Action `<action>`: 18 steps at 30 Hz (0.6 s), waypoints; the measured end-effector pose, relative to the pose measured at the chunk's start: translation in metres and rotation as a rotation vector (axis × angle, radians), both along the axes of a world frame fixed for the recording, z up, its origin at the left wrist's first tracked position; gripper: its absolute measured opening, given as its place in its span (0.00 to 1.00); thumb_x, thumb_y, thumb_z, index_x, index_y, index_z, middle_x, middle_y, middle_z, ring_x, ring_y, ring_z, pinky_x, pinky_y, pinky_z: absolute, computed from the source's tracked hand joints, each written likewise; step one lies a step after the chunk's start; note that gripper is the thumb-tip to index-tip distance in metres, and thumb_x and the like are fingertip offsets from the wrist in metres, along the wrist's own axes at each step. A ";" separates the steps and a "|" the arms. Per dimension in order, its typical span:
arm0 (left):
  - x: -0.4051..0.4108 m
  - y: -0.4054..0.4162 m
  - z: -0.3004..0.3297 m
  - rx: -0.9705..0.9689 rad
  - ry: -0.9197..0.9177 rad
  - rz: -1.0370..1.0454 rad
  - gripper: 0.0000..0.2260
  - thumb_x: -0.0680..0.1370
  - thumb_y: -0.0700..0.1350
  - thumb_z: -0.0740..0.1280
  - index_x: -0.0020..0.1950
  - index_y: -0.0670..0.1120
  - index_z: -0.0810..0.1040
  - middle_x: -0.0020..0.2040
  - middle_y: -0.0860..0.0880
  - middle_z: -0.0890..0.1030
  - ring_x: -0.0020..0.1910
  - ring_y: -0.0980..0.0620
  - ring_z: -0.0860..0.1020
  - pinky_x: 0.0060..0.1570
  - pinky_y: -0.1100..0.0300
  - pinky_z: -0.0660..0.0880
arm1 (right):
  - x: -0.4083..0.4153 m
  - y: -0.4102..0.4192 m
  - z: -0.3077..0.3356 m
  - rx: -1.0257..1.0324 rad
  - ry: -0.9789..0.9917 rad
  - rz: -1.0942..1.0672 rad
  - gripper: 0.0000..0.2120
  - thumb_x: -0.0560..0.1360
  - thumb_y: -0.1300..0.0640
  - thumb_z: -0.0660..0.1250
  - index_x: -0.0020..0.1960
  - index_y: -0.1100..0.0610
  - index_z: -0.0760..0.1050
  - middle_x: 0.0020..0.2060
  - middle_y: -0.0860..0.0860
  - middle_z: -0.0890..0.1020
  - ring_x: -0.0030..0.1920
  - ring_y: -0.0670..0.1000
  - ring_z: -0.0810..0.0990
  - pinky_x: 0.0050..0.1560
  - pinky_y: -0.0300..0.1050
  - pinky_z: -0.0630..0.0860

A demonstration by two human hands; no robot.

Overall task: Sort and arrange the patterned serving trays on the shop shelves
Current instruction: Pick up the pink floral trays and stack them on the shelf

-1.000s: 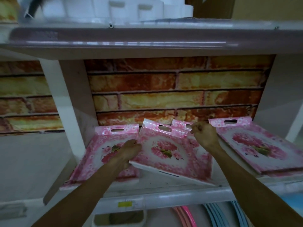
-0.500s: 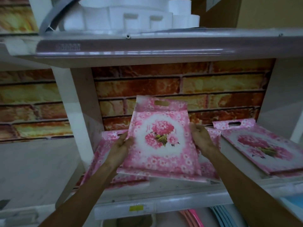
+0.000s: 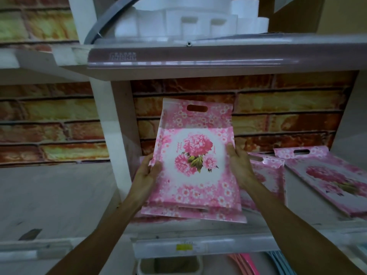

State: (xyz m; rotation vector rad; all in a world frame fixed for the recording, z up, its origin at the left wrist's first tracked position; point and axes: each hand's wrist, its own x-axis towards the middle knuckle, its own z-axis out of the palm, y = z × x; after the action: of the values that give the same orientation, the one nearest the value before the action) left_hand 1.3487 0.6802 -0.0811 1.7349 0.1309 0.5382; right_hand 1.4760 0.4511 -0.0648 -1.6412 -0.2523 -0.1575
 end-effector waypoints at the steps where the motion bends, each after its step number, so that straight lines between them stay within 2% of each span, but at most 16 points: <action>1: -0.002 0.004 0.001 0.011 0.003 0.011 0.13 0.81 0.52 0.60 0.65 0.54 0.68 0.53 0.55 0.81 0.43 0.57 0.84 0.36 0.66 0.80 | 0.000 0.005 -0.002 -0.004 -0.006 0.009 0.24 0.82 0.44 0.55 0.68 0.60 0.71 0.63 0.58 0.78 0.63 0.58 0.76 0.61 0.52 0.73; 3: -0.006 0.014 0.001 0.038 0.011 0.053 0.12 0.81 0.51 0.60 0.63 0.50 0.68 0.53 0.51 0.81 0.45 0.53 0.84 0.37 0.63 0.81 | -0.003 0.017 -0.002 -0.025 -0.016 0.022 0.24 0.82 0.45 0.55 0.69 0.60 0.70 0.64 0.59 0.77 0.63 0.57 0.77 0.62 0.52 0.73; 6: -0.010 0.031 -0.002 0.038 0.042 0.114 0.11 0.81 0.50 0.60 0.62 0.49 0.69 0.52 0.51 0.81 0.47 0.50 0.83 0.38 0.61 0.82 | -0.007 0.037 -0.004 -0.071 -0.003 0.055 0.23 0.82 0.47 0.56 0.71 0.59 0.66 0.62 0.58 0.77 0.59 0.57 0.77 0.60 0.53 0.74; 8: -0.010 0.043 -0.004 0.020 0.068 0.156 0.10 0.81 0.49 0.61 0.61 0.47 0.72 0.53 0.48 0.82 0.47 0.48 0.83 0.45 0.51 0.82 | -0.007 0.049 -0.007 -0.074 0.050 0.082 0.23 0.81 0.50 0.60 0.72 0.58 0.62 0.60 0.55 0.77 0.53 0.55 0.78 0.55 0.50 0.76; 10: -0.010 0.056 -0.006 0.031 0.112 0.193 0.09 0.81 0.47 0.62 0.59 0.45 0.73 0.52 0.44 0.82 0.46 0.45 0.82 0.49 0.45 0.80 | -0.009 0.058 -0.012 -0.074 0.109 0.111 0.20 0.80 0.54 0.63 0.68 0.58 0.64 0.57 0.53 0.77 0.50 0.52 0.77 0.49 0.47 0.76; 12: -0.008 0.070 -0.009 0.024 0.147 0.217 0.10 0.81 0.46 0.63 0.60 0.42 0.74 0.49 0.43 0.81 0.43 0.44 0.81 0.48 0.46 0.80 | -0.013 0.066 -0.018 -0.062 0.146 0.148 0.10 0.79 0.58 0.64 0.59 0.53 0.68 0.50 0.49 0.77 0.46 0.47 0.78 0.44 0.43 0.77; 14: -0.007 0.079 -0.012 0.014 0.172 0.230 0.12 0.81 0.44 0.63 0.61 0.39 0.74 0.45 0.44 0.81 0.39 0.48 0.79 0.41 0.53 0.79 | -0.017 0.072 -0.025 -0.056 0.154 0.168 0.08 0.78 0.63 0.64 0.53 0.51 0.70 0.46 0.47 0.79 0.43 0.45 0.80 0.44 0.44 0.79; 16: -0.005 0.086 -0.017 0.019 0.197 0.231 0.13 0.81 0.44 0.63 0.62 0.39 0.74 0.47 0.44 0.80 0.40 0.48 0.79 0.41 0.55 0.79 | -0.019 0.078 -0.030 -0.082 0.160 0.185 0.11 0.77 0.65 0.63 0.56 0.53 0.72 0.46 0.47 0.81 0.45 0.47 0.81 0.47 0.45 0.81; 18: -0.005 0.091 -0.021 0.026 0.223 0.232 0.13 0.81 0.45 0.62 0.63 0.40 0.73 0.51 0.42 0.80 0.42 0.47 0.79 0.42 0.55 0.79 | -0.017 0.084 -0.036 -0.143 0.154 0.192 0.15 0.76 0.66 0.63 0.61 0.56 0.72 0.51 0.51 0.83 0.49 0.51 0.83 0.52 0.51 0.81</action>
State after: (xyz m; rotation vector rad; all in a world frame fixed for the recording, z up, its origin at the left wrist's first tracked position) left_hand 1.3437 0.7711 -0.1023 1.8129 0.4902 0.5142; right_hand 1.4590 0.5354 -0.1006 -1.7508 -0.3069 0.1351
